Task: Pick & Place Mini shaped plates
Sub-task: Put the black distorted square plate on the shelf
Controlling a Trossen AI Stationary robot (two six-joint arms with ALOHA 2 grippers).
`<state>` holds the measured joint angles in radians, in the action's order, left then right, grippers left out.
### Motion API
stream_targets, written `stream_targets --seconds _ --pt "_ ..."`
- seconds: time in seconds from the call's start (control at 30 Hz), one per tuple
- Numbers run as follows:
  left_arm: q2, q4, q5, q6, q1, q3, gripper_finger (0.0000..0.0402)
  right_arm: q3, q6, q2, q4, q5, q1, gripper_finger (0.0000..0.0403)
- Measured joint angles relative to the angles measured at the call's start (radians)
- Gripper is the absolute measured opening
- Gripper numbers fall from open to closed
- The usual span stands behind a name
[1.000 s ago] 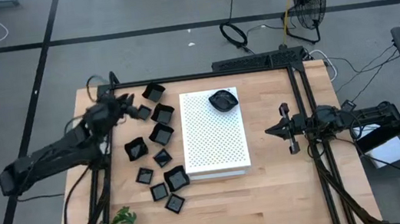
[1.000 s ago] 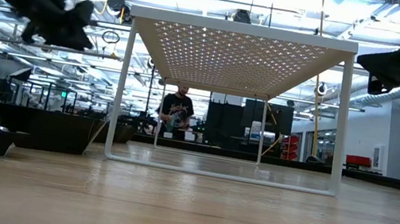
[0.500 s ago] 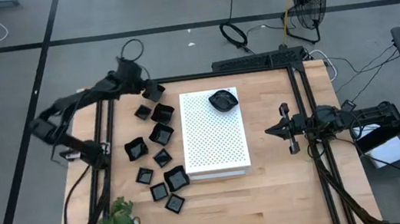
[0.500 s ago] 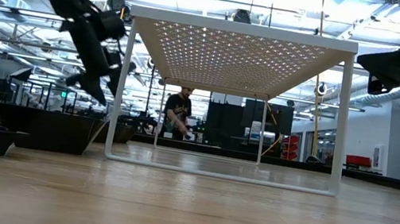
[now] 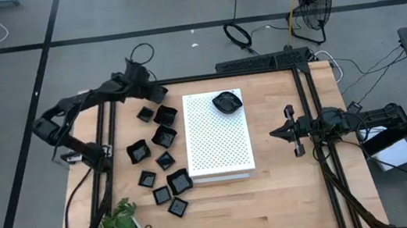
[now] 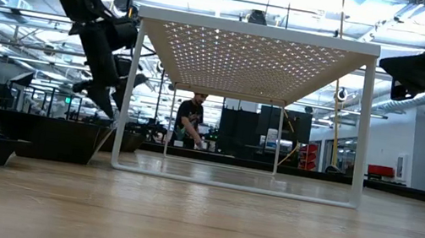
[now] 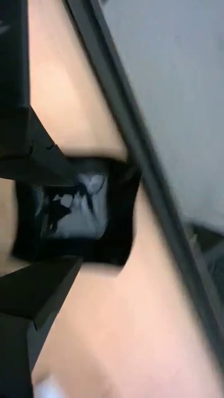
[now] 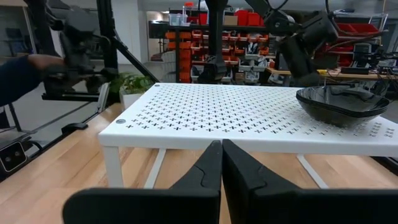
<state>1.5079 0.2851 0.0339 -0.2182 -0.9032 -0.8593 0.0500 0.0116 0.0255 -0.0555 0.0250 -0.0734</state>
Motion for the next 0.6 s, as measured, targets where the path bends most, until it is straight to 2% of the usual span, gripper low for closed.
stream_targets --seconds 0.1,0.23,0.47,0.6 --pt "-0.015 0.013 0.043 0.008 0.04 -0.001 0.0195 0.0 0.0 0.0 0.0 0.0 0.0 0.0" --pt "-0.012 0.033 0.043 -0.031 0.095 0.0 0.0195 0.0 0.0 0.0 0.0 0.0 0.0 0.0" --pt "0.04 0.012 -0.142 -0.058 0.19 0.0 0.0195 0.0 0.0 0.0 0.0 0.0 0.0 0.0" --pt "0.077 -0.011 -0.157 -0.097 0.191 0.0 0.0195 0.0 0.0 0.0 0.0 0.0 0.0 0.0"
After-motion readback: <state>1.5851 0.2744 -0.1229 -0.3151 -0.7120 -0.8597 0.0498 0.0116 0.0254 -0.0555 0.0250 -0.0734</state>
